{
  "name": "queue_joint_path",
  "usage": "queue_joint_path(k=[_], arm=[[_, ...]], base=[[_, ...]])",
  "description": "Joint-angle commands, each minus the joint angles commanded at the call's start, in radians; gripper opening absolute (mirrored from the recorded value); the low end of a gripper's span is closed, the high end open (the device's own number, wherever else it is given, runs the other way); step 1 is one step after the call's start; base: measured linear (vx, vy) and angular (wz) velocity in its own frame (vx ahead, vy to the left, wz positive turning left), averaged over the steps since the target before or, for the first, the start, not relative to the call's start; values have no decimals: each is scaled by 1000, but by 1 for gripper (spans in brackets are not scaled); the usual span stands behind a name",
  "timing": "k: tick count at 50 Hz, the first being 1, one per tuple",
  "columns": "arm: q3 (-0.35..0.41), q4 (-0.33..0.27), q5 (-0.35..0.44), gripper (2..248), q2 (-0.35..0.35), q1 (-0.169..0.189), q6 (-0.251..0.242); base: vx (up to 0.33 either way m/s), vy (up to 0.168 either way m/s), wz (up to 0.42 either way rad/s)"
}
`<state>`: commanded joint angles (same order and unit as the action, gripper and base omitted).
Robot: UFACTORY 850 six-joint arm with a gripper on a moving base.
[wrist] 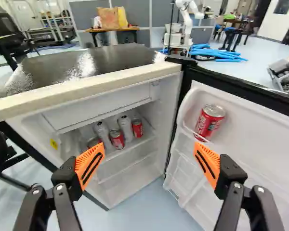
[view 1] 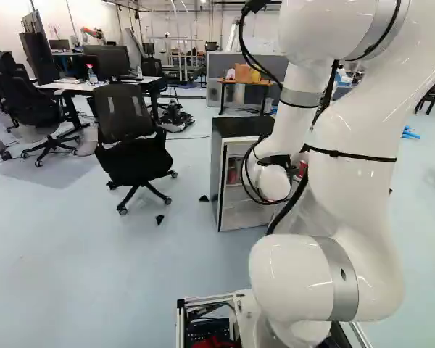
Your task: Grab a drink from the fridge
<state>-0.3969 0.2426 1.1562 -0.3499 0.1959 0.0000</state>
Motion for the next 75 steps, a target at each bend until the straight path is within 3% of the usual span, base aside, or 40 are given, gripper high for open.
queue_joint_path(k=[23, 44, 53, 75], arm=[[-38, -227, 0, 247, -87, 4, 0], [-96, -382, 0, 247, -181, 12, 0], [-125, -412, 0, 247, -222, 16, 0], [-207, -412, 0, 247, -328, 27, 0]], base=[[0, 0, 0], [0, 0, 0], [0, 0, 0], [0, 0, 0]])
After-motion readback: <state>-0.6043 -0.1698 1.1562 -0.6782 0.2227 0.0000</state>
